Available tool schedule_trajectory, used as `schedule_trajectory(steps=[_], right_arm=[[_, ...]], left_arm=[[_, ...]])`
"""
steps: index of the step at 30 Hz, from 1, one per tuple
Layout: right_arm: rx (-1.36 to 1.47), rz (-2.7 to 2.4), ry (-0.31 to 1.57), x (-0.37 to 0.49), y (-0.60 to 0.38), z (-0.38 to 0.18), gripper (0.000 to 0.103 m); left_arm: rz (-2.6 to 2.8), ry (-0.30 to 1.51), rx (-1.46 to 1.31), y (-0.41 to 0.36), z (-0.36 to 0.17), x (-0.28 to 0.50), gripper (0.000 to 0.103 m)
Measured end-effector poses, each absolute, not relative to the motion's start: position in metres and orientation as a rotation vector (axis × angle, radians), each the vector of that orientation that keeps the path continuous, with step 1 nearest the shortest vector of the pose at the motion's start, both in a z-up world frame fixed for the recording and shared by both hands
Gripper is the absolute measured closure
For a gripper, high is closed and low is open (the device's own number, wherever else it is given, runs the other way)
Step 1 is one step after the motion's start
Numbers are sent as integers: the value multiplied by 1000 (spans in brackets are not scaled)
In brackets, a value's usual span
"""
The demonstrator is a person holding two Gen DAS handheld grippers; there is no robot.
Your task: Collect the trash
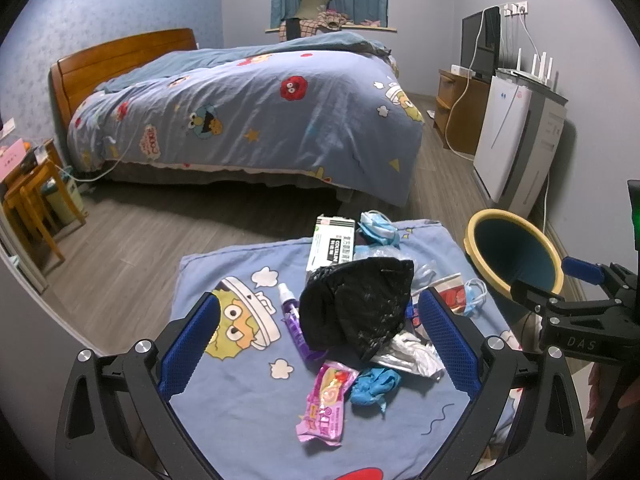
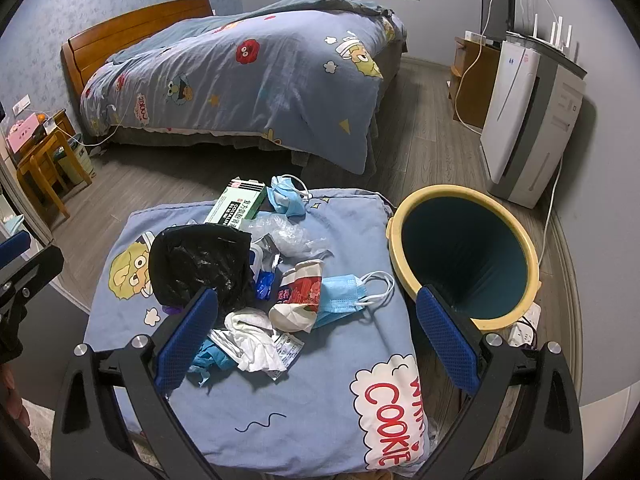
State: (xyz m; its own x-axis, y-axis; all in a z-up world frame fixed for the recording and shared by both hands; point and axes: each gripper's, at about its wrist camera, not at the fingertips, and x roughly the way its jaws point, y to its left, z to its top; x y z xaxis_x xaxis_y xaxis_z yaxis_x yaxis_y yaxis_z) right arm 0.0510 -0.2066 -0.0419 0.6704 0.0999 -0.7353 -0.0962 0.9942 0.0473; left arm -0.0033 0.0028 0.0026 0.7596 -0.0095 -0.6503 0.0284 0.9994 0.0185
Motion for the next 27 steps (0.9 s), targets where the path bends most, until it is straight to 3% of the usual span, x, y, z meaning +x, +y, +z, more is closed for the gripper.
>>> schedule_trajectory(steps=[27], right_arm=[[3,112,837,51,-206,-45,5]], left_arm=[[-20,709,25,3,1,-3,5]])
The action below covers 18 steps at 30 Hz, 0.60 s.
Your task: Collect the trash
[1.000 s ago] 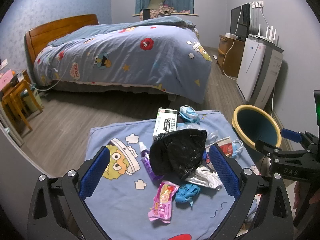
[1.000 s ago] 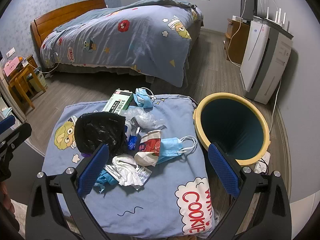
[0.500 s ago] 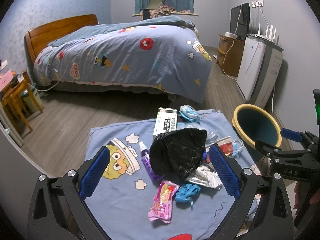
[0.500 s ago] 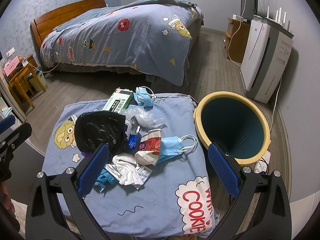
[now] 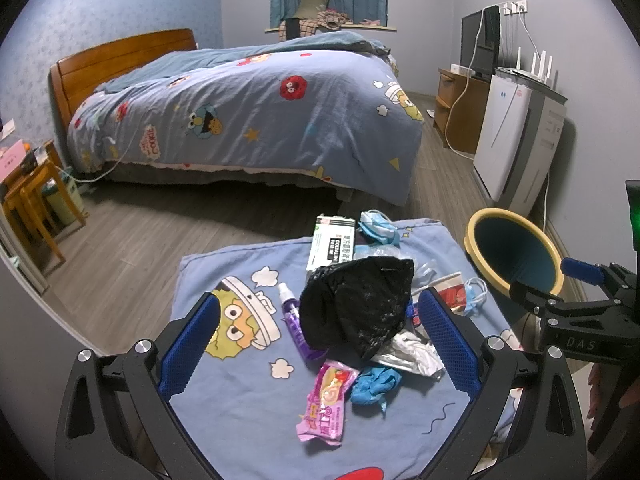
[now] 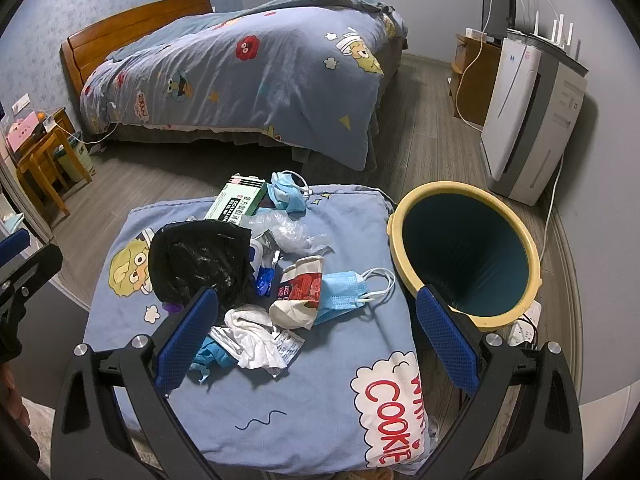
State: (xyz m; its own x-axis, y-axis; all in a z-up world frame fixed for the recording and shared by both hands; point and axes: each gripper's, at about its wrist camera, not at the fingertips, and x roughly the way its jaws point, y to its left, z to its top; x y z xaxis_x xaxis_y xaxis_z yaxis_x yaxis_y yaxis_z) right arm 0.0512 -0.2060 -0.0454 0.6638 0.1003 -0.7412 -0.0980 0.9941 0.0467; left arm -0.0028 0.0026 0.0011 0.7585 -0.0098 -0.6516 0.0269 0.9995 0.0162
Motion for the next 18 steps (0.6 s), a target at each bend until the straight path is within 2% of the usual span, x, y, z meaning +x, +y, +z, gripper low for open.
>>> schedule_trajectory(steps=[18], right_arm=[[13,161,864,66,-207,-57,5]], left_arm=[[-21,675,33,16,-1,15,5]])
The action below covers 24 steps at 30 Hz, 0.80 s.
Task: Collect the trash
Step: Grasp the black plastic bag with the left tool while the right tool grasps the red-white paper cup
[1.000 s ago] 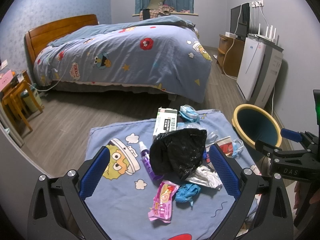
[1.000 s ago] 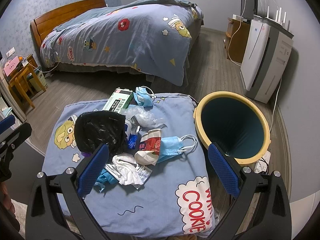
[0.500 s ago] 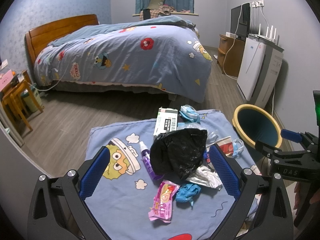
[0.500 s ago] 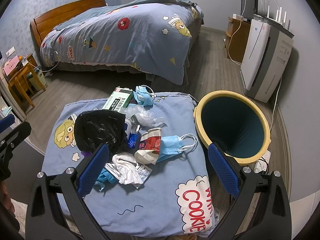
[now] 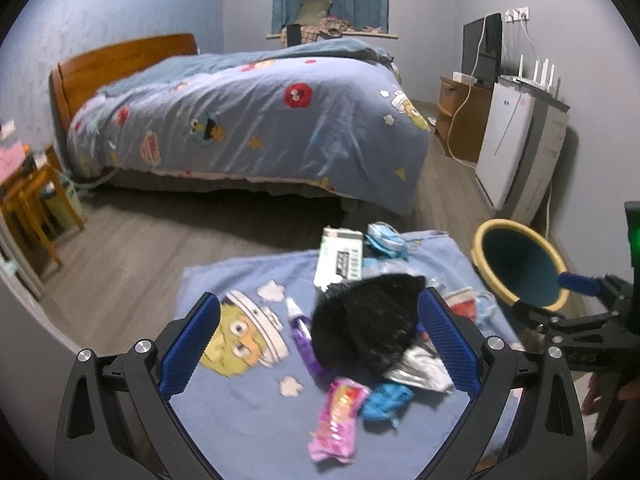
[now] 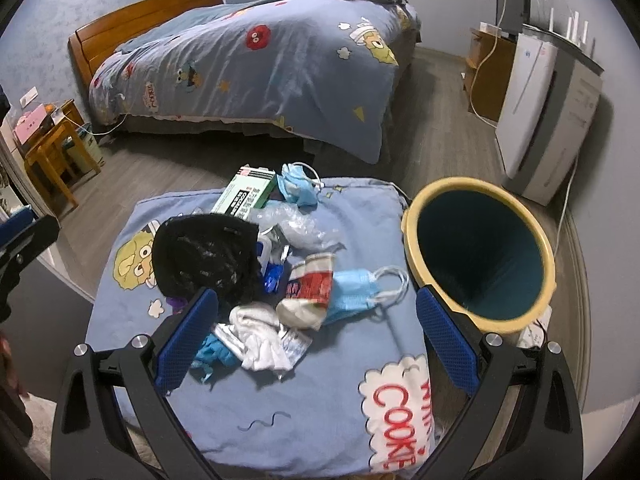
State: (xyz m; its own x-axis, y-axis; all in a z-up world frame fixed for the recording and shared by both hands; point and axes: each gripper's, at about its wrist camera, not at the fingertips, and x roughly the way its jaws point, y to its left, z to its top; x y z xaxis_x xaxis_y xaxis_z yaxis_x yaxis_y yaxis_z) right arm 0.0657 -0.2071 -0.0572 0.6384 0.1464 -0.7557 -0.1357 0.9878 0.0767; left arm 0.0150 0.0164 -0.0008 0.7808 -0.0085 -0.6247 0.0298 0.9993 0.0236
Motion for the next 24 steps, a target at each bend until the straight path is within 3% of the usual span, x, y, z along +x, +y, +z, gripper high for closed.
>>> schedule_trajectory(steps=[20,22,24], right_arm=[[-15,131,1047,139,-220,-120,6],[-7,144,1049,143,-220,-123,10],[4,170,1075,147,-218,-130,21]], left_arm=[[-104,852,110,6,-74,114,5],[-121,874,114,5,-84,121,5],[-137,899,117,5,-95,126,7]])
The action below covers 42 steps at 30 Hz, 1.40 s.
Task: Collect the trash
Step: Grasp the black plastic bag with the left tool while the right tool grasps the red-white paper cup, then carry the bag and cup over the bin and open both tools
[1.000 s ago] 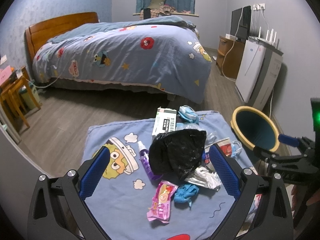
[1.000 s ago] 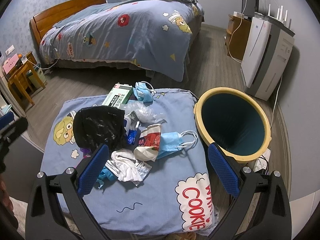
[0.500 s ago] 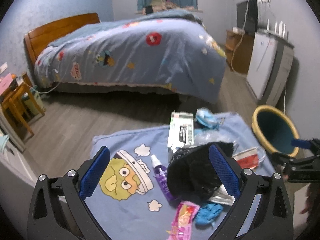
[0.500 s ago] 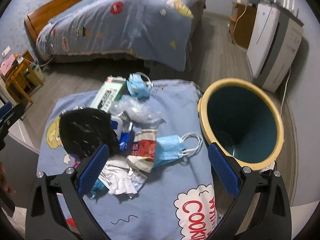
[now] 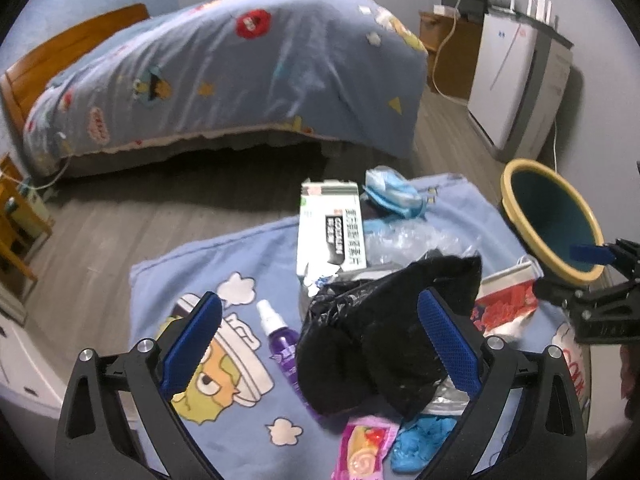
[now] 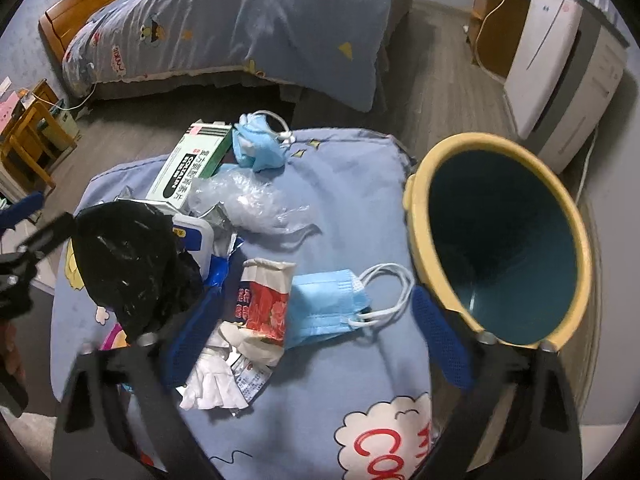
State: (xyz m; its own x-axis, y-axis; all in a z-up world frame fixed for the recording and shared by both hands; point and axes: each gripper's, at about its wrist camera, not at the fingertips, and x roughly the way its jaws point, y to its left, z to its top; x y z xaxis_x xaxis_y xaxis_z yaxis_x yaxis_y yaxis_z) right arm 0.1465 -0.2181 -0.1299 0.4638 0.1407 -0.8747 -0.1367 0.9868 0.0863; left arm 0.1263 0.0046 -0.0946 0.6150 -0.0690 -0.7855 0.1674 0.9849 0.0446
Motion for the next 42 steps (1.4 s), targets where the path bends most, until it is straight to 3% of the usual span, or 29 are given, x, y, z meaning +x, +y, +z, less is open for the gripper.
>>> schedule_trajectory(steps=[3,5,7,12,13,15,18,21,32,42], right_arm=[[17,225,1104,150,-211,-138,34],[14,258,1114,150,-204,-140,41],[4,274,1119,150,-199,-141,47],[0,292,1150,150,-194,-143,83],[-7,295,1146,149,-193,-141,87],[-5,308,1136,148,-192,-136,92],[-6,317,1115,145,-190,-127,95],[-7,329,1078,141,-190,-110,95],[32,325,916,137,-214,-47,95],[95,141,831,148,-304,-20,95]], left_arm=[[-154,939,120,6,-107,131,8],[-177,964,123,7,-114,132,15],[-207,991,131,5,-118,132,35],[-234,1024,189,-4,-122,127,57],[-231,1023,198,-4,-121,124,65],[-234,1017,198,-3,-117,120,69],[-246,1003,210,-4,-108,115,75],[-264,964,206,-6,-91,107,93],[-274,809,187,-23,-32,98,95],[-314,735,192,-84,-6,115,95]])
